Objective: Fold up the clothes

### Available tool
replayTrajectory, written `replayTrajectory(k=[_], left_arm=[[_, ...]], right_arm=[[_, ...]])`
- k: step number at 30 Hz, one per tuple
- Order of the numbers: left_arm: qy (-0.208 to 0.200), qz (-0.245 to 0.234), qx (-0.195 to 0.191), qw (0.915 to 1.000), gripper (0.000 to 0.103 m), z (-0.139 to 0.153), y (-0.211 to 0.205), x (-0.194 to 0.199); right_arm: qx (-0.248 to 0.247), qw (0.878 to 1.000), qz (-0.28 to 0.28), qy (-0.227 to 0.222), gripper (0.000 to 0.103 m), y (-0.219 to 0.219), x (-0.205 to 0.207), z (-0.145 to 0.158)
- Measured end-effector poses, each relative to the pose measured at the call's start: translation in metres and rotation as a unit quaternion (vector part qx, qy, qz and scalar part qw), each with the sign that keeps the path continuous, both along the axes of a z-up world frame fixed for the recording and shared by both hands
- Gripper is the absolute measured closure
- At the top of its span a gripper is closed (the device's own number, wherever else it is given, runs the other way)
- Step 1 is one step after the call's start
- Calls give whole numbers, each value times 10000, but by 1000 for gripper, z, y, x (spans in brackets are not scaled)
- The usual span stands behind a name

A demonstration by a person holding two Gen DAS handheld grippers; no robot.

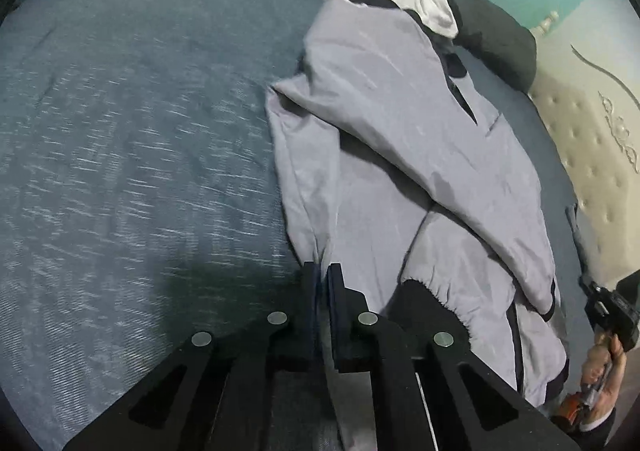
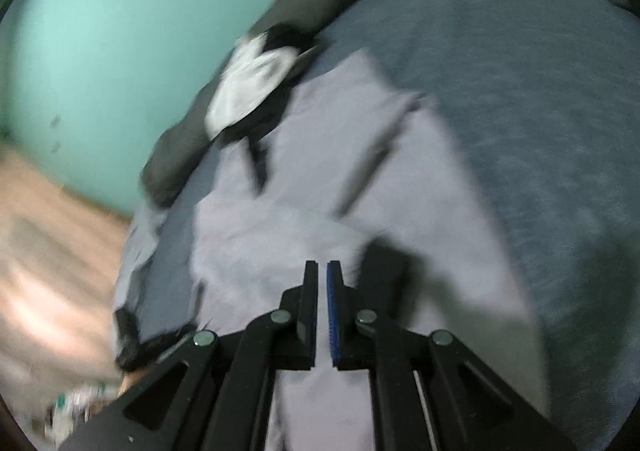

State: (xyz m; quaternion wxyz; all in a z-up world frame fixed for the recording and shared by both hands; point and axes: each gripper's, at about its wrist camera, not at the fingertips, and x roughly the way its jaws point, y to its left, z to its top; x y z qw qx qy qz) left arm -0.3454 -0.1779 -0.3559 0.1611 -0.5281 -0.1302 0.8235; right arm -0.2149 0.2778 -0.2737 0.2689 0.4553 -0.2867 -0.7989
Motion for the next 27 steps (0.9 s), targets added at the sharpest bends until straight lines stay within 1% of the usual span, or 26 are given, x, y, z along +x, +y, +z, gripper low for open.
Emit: replayTrajectory(k=[1, 3, 4, 8, 11, 12, 15, 17, 19, 22, 27], left_arm=[[4, 34, -23, 10000, 91, 2, -4, 2], [0, 60, -126, 9999, 90, 4, -7, 6], [8, 70, -161, 9998, 90, 5, -8, 9], [77, 137, -164, 9997, 90, 11, -14, 26], [147, 174, -139, 9996, 89, 14, -10, 27], [173, 183, -123, 9996, 89, 15, -11, 29], [213, 154, -75, 9996, 89, 17, -15, 35], [221, 109, -83, 9997, 88, 17, -15, 37], [231, 67, -103, 9997, 84, 17, -15, 38], [215, 45, -77, 9997, 80, 16, -14, 35], [223, 21, -74, 9997, 80, 15, -11, 31]], right_arm=[[-10, 9995, 311, -37, 95, -14, 3, 1], [18, 9954, 939, -192, 76, -46, 9, -4], [60, 9928, 1159, -296, 74, -62, 11, -9], [462, 9852, 1539, -602, 74, -110, 13, -32], [1037, 9783, 1659, -686, 74, -133, 12, -47], [1133, 9768, 1663, -732, 74, -136, 12, -52], [1230, 9751, 1664, -793, 74, -141, 11, -61], [1314, 9738, 1713, -716, 74, -142, 12, -63], [1360, 9722, 1774, -702, 74, -143, 13, -65], [1463, 9683, 1901, -691, 78, -146, 14, -67], [1500, 9644, 2085, -623, 84, -147, 17, -62]])
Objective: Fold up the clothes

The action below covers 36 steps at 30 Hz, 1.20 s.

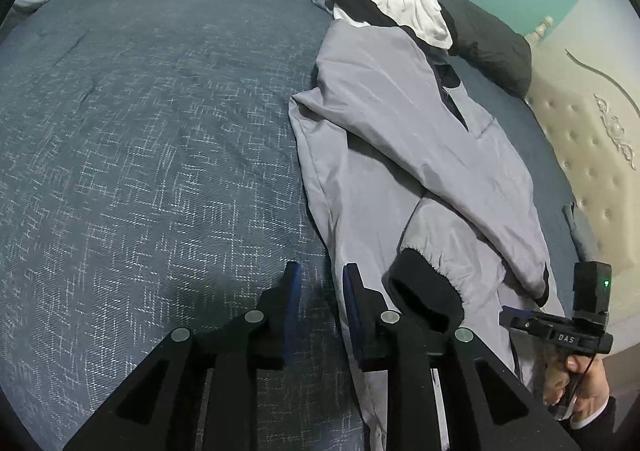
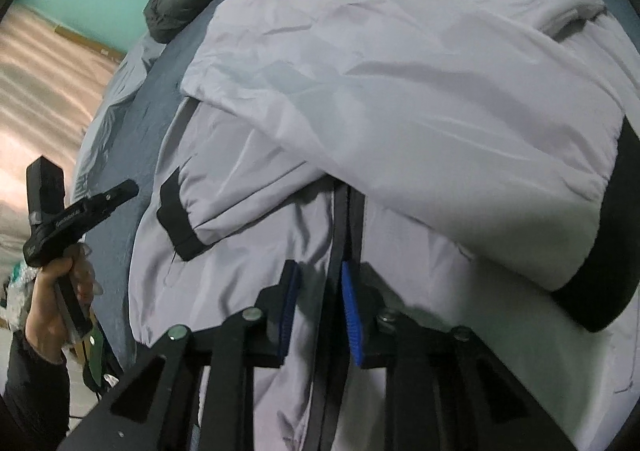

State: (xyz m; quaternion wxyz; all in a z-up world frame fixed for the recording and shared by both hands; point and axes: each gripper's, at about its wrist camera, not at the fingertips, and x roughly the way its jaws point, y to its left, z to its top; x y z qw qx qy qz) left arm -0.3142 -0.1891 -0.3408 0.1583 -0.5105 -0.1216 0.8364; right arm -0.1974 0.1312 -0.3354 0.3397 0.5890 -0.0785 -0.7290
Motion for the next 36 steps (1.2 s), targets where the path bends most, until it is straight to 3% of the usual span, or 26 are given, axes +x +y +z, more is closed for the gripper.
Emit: replayTrajectory(k=[5, 12, 20, 31, 36], left_arm=[[-30, 41, 34, 10000, 79, -1, -1, -1], [-2, -52, -13, 10000, 79, 2, 1, 2], [-28, -71, -20, 10000, 78, 3, 3, -2], [-290, 323, 354, 9984, 78, -20, 2, -31], [-390, 219, 381, 9983, 79, -27, 8, -31]], right_arm=[[-61, 9996, 282, -36, 87, -9, 5, 2], [-351, 9992, -130, -160, 99, 9, -3, -2], [-501, 9980, -373, 99, 100, 28, 2, 20], [-604, 9971, -456, -48, 100, 28, -2, 12], [-596, 9974, -386, -87, 100, 30, 0, 10]])
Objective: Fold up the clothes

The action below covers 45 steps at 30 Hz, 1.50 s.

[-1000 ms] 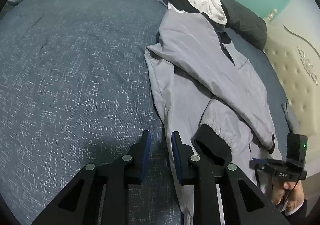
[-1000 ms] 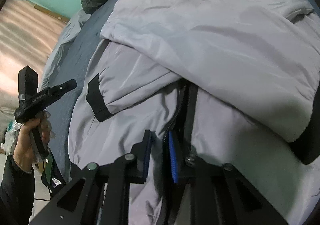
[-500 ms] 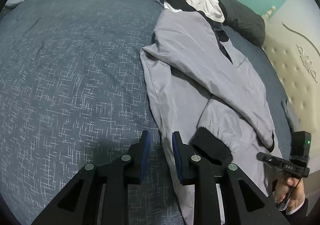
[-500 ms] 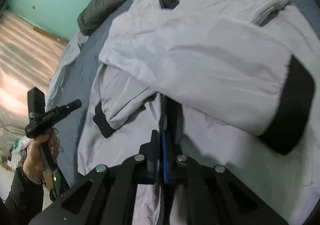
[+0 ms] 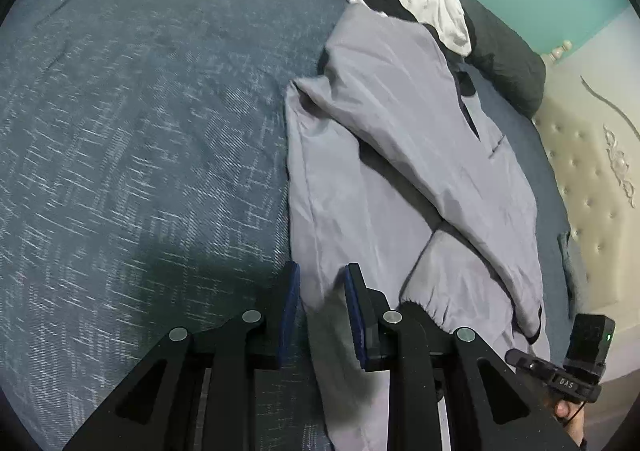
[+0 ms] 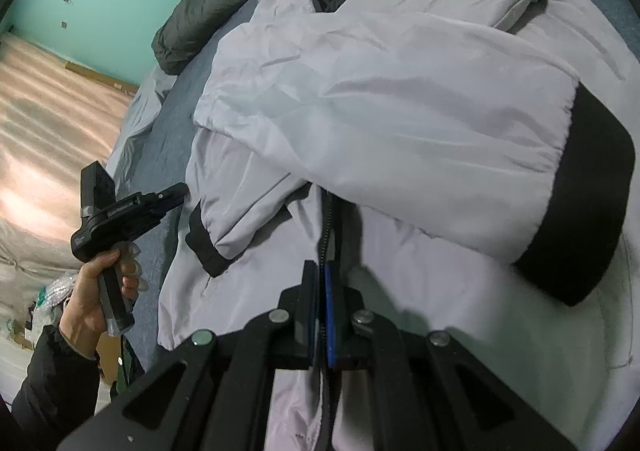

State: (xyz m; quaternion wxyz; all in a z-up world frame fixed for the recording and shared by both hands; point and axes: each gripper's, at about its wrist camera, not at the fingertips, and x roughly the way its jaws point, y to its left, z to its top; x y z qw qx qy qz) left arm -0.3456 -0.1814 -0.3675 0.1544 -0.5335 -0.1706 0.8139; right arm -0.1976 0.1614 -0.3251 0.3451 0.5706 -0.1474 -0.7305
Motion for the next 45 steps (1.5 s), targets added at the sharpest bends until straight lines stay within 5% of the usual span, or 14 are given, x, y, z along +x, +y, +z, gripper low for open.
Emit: replayTrajectory(k=[2, 3, 7, 34, 45], left_arm=[[0, -58, -62, 10000, 85, -2, 1, 1], [2, -78, -62, 10000, 96, -2, 2, 2], [93, -172, -188, 9996, 100, 2, 4, 6], [331, -400, -534, 9972, 96, 42, 8, 42], [663, -217, -415, 9967, 87, 55, 7, 36]], right_arm=[[7, 10000, 11, -7, 100, 1, 0, 0], [-11, 10000, -1, -27, 100, 3, 0, 0], [45, 10000, 14, -7, 100, -3, -1, 0], [478, 9962, 726, -80, 99, -27, 7, -5], [131, 9999, 55, 67, 95, 26, -4, 32]])
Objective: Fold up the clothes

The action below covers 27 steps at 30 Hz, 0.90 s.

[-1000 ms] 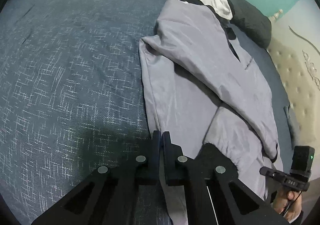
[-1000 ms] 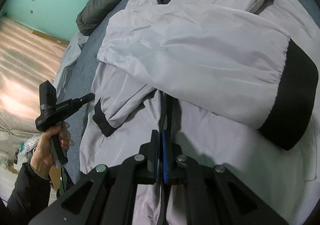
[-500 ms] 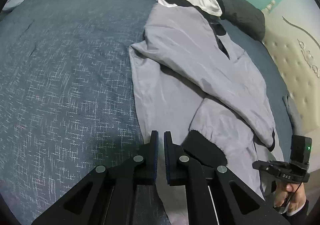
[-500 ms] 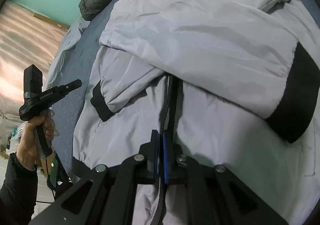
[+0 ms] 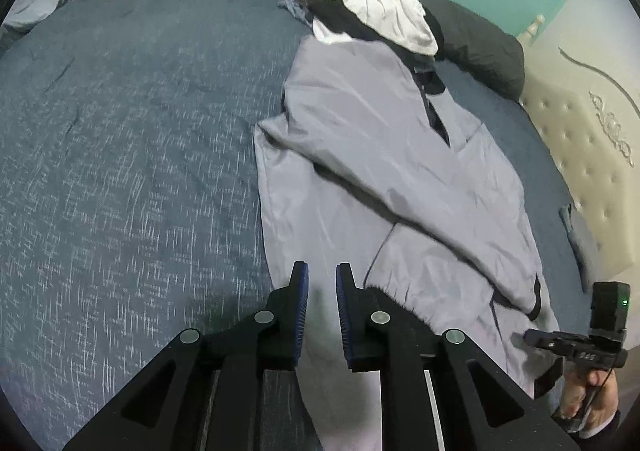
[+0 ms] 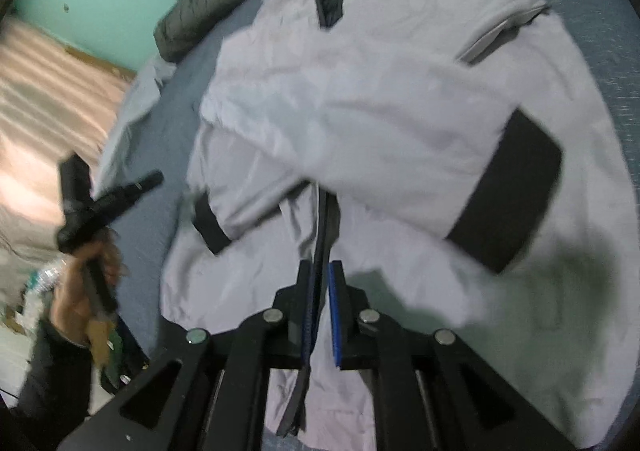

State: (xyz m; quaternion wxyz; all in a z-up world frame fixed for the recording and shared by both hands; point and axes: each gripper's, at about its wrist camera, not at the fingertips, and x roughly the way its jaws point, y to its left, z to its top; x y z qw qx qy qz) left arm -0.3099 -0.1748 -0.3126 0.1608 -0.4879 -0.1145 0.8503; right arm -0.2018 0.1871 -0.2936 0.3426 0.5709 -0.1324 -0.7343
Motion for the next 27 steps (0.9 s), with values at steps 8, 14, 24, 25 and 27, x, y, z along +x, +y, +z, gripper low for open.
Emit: replayTrajectory(k=[8, 14, 24, 25, 27], left_arm=[[62, 119, 170, 9998, 80, -5, -1, -33], [209, 44, 146, 9997, 66, 6, 3, -96], [241, -43, 165, 9996, 52, 10, 14, -213], [249, -39, 119, 9996, 51, 10, 16, -222], [288, -44, 148, 9995, 51, 7, 19, -239]], right_arm=[[-618, 9957, -685, 63, 83, 26, -30, 5], [-750, 9938, -805, 135, 83, 26, -35, -7], [-810, 9918, -872, 458, 83, 37, -48, -1], [-813, 9917, -869, 491, 83, 37, -49, -1], [-766, 9920, -839, 555, 83, 36, -51, 0]])
